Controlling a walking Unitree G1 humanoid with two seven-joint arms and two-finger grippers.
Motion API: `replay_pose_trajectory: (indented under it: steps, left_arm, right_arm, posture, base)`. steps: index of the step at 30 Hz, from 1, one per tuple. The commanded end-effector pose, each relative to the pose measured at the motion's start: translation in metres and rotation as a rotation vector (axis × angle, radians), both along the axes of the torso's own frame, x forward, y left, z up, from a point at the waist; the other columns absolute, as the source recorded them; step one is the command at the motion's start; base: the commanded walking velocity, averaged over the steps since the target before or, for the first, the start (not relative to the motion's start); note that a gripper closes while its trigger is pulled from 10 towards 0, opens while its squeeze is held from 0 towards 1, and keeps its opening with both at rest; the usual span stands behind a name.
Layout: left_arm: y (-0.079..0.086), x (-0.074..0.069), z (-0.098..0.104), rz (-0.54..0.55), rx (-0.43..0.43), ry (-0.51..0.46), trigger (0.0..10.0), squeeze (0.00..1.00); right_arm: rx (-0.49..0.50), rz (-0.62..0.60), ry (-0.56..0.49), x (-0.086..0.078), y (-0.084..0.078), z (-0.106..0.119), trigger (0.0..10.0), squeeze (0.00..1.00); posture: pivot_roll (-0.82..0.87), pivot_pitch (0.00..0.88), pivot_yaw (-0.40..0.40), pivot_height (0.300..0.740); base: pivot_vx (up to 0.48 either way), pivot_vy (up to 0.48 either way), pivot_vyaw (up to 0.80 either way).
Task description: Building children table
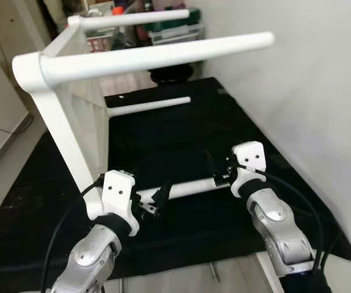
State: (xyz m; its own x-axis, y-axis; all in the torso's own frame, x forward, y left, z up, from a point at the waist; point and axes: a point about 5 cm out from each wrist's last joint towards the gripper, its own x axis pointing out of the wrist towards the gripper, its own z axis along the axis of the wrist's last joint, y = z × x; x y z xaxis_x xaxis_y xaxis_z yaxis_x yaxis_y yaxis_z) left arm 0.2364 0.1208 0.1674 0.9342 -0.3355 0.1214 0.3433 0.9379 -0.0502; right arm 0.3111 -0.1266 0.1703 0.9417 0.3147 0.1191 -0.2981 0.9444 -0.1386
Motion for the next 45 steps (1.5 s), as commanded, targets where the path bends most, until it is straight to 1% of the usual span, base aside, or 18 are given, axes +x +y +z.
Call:
replay_pose_trajectory:
  steps: [1, 4, 6, 9, 12, 15, 17, 21, 22, 23, 25, 28, 30, 32, 34, 39, 41, 45]
  left_arm:
    - [0.000, 0.004, -0.002, 0.012, 0.002, 0.008, 10.0, 0.00]
    - [-0.001, 0.005, -0.001, 0.012, -0.002, 0.009, 10.0, 0.00]
    - [-0.004, 0.008, -0.001, 0.018, -0.007, 0.021, 10.0, 0.00]
    - [-0.005, 0.009, -0.001, 0.018, -0.009, 0.030, 10.0, 0.00]
    - [-0.013, 0.015, -0.006, 0.035, -0.079, 0.094, 10.0, 0.00]
    - [-0.013, 0.015, -0.006, 0.035, -0.079, 0.094, 10.0, 0.00]
    - [-0.015, 0.018, -0.006, 0.054, -0.113, 0.107, 10.0, 0.00]
    - [-0.009, 0.030, -0.012, 0.183, -0.259, 0.203, 10.0, 0.00]
    - [-0.006, 0.031, -0.018, 0.217, -0.301, 0.243, 10.0, 0.00]
    - [-0.006, 0.031, -0.018, 0.217, -0.301, 0.243, 10.0, 0.00]
    - [-0.003, 0.032, -0.022, 0.236, -0.336, 0.277, 10.0, 0.00]
    - [-0.002, 0.033, -0.022, 0.232, -0.345, 0.281, 10.0, 0.00]
    - [-0.002, 0.033, -0.022, 0.232, -0.345, 0.281, 10.0, 0.00]
    - [0.001, 0.034, -0.020, 0.237, -0.363, 0.282, 10.0, 0.00]
    - [0.002, 0.034, -0.020, 0.240, -0.368, 0.282, 10.0, 0.00]
    - [0.003, 0.034, -0.017, 0.257, -0.401, 0.276, 10.0, 0.00]
    - [0.005, 0.036, -0.015, 0.276, -0.458, 0.275, 10.0, 0.00]
    - [0.007, 0.036, -0.015, 0.290, -0.508, 0.276, 10.0, 0.00]
  right_arm:
    - [-0.008, 0.033, -0.010, -0.001, 0.002, 0.001, 10.0, 0.00]
    - [-0.019, 0.069, -0.022, -0.002, 0.003, 0.004, 10.0, 0.00]
    - [-0.093, 0.158, -0.078, -0.004, -0.002, 0.015, 10.0, 0.00]
    - [-0.126, 0.176, -0.098, -0.004, -0.006, 0.020, 10.0, 0.00]
    - [-0.304, 0.223, -0.223, -0.007, -0.033, 0.051, 10.0, 0.00]
    - [-0.304, 0.223, -0.223, -0.007, -0.033, 0.051, 10.0, 0.00]
    - [-0.352, 0.266, -0.253, -0.012, -0.038, 0.062, 10.0, 0.00]
    - [-0.533, 0.357, -0.367, -0.030, -0.049, 0.102, 10.0, 0.00]
    - [-0.593, 0.335, -0.425, -0.035, -0.055, 0.117, 10.0, 0.00]
    - [-0.593, 0.335, -0.425, -0.035, -0.055, 0.117, 10.0, 0.00]
    - [-0.689, 0.262, -0.508, -0.039, -0.063, 0.134, 10.0, 0.00]
    - [-0.784, 0.181, -0.570, -0.040, -0.069, 0.144, 10.0, 0.00]
    - [-0.784, 0.181, -0.570, -0.040, -0.069, 0.144, 10.0, 0.00]
    - [-0.911, 0.008, -0.701, -0.040, -0.078, 0.166, 10.0, 0.00]
    - [-0.952, -0.044, -0.746, -0.041, -0.080, 0.174, 10.0, 0.00]
    - [-1.020, -0.053, -0.796, -0.038, -0.072, 0.182, 10.0, 0.00]
    - [-1.030, 0.001, -0.823, -0.032, -0.054, 0.184, 10.0, 0.00]
    - [-1.018, 0.054, -0.849, -0.027, -0.039, 0.184, 10.0, 0.00]
  posture:
    - [-0.05, 0.015, 0.050, 0.740]
    - [-0.05, 0.016, 0.050, 0.740]
    - [-0.05, 0.016, 0.049, 0.740]
    - [-0.06, 0.018, 0.049, 0.740]
    - [-0.06, 0.021, 0.048, 0.740]
    - [-0.06, 0.021, 0.048, 0.740]
    - [-0.06, 0.023, 0.047, 0.740]
    - [-0.09, 0.032, 0.064, 0.740]
    - [-0.09, 0.034, 0.070, 0.740]
    - [-0.09, 0.034, 0.070, 0.740]
    - [-0.09, 0.037, 0.078, 0.740]
    - [-0.09, 0.039, 0.082, 0.740]
    - [-0.09, 0.039, 0.082, 0.740]
    - [-0.10, 0.041, 0.087, 0.740]
    - [-0.10, 0.041, 0.087, 0.740]
    - [-0.10, 0.039, 0.083, 0.740]
    - [-0.10, 0.038, 0.081, 0.740]
    - [-0.09, 0.035, 0.069, 0.740]
  base:
    - [0.000, 0.000, 0.00]
    - [0.000, 0.000, 0.00]
    - [0.000, 0.000, 0.00]
    - [0.000, 0.000, 0.00]
    - [0.000, 0.000, 0.00]
    - [0.000, 0.000, 0.00]
    - [0.000, 0.000, 0.00]
    - [0.000, 0.000, 0.00]
    - [0.000, 0.000, 0.00]
    - [0.000, 0.000, 0.00]
    - [0.000, 0.000, 0.00]
    - [0.000, 0.000, 0.00]
    - [0.000, 0.000, 0.00]
    - [0.000, 0.000, 0.00]
    - [0.000, 0.000, 0.00]
    - [0.000, 0.000, 0.00]
    - [0.000, 0.000, 0.00]
    - [0.000, 0.000, 0.00]
